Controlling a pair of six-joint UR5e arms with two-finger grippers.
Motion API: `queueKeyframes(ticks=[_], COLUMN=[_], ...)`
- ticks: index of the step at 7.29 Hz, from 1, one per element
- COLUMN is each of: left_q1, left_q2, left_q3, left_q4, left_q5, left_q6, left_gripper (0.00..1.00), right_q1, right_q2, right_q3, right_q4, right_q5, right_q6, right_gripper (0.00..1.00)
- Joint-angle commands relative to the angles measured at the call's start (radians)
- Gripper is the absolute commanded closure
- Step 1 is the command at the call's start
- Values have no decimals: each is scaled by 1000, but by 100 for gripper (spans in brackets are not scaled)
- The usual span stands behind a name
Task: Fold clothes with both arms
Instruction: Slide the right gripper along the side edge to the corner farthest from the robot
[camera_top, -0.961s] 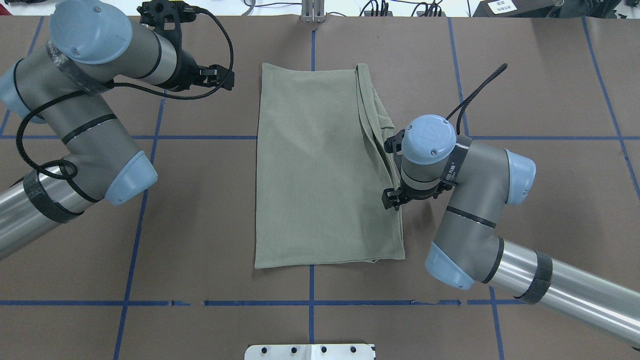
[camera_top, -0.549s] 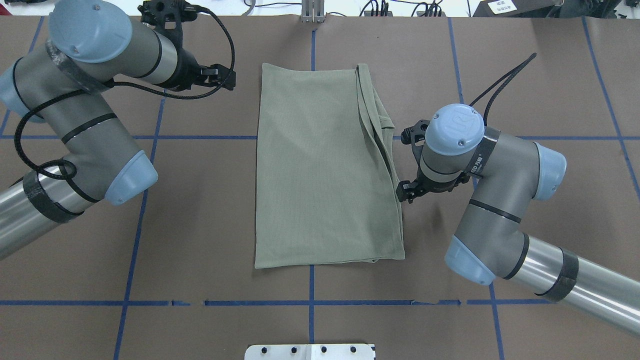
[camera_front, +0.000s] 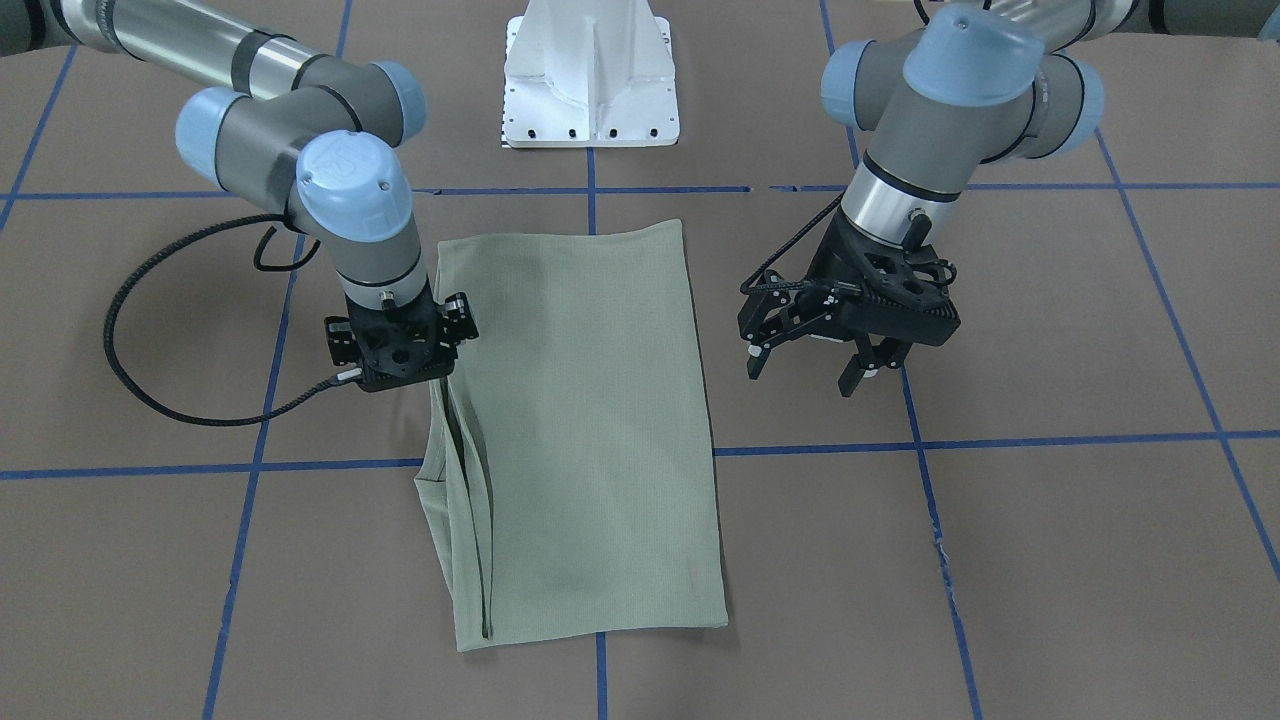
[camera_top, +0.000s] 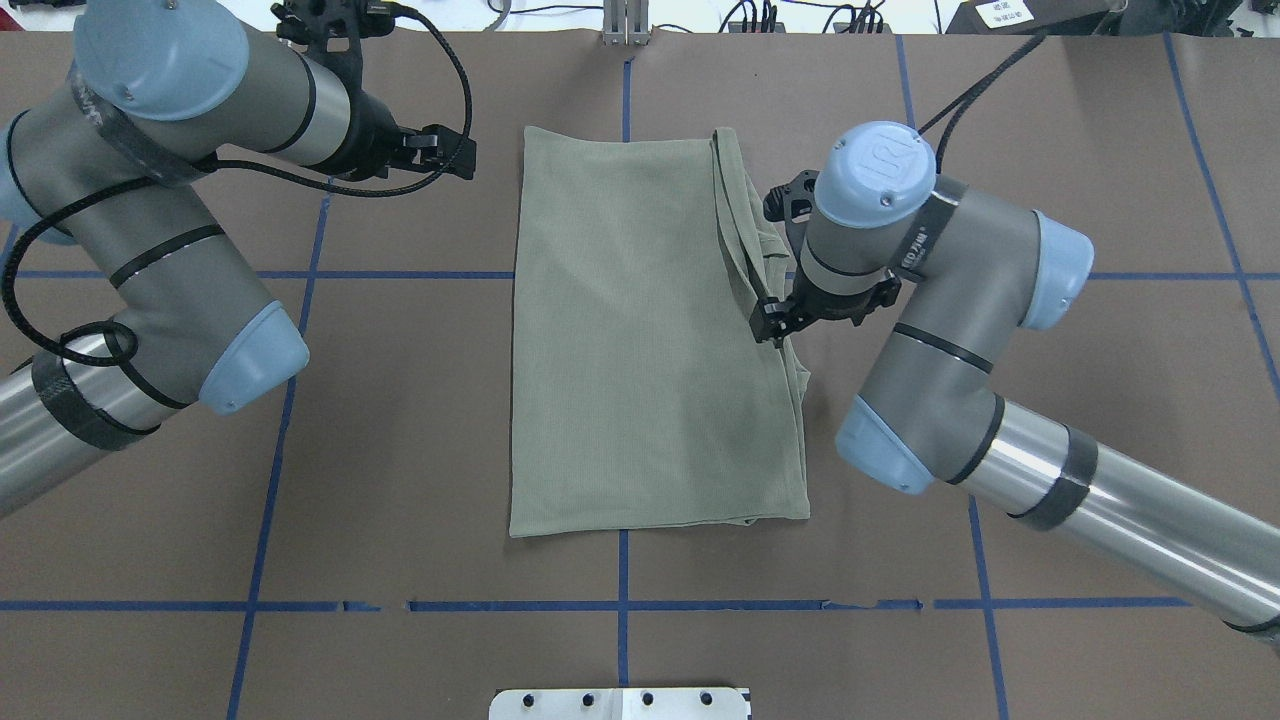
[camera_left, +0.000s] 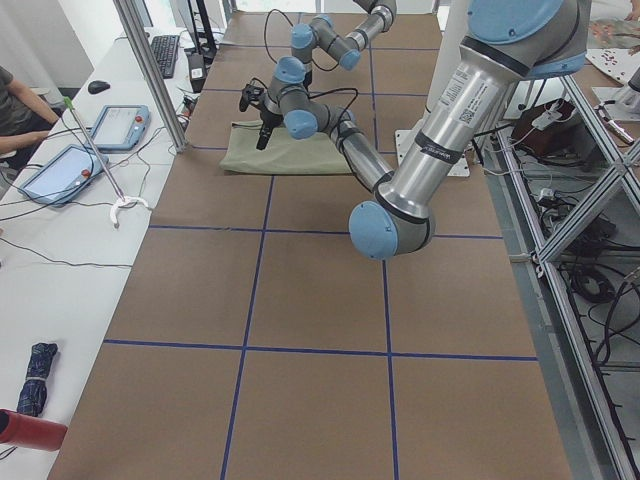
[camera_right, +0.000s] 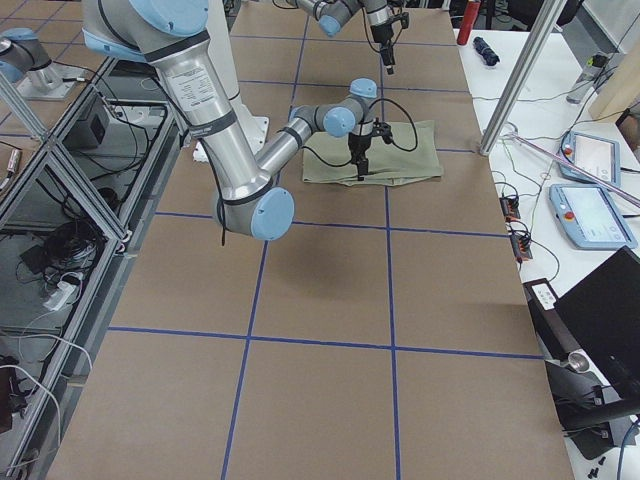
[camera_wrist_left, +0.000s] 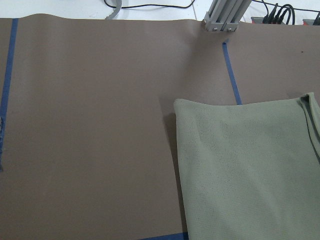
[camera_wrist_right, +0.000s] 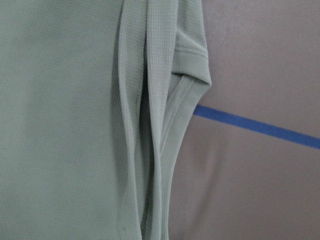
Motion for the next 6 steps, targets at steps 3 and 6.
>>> queueKeyframes(ticks=[3, 6], left_q1=[-3, -5], left_q2=[3, -1], left_q3=[-4, -3], left_q4=[-3, -3], left_q5=[7, 7], left_q6=[4, 4], left_gripper=[0, 0], right_q1=[35, 53], right_q2=[168, 193], right_q3=[-320, -397], right_q4=[142, 151], right_q5=[-11, -23], right_q6=[-43, -82], right_gripper=[0, 0])
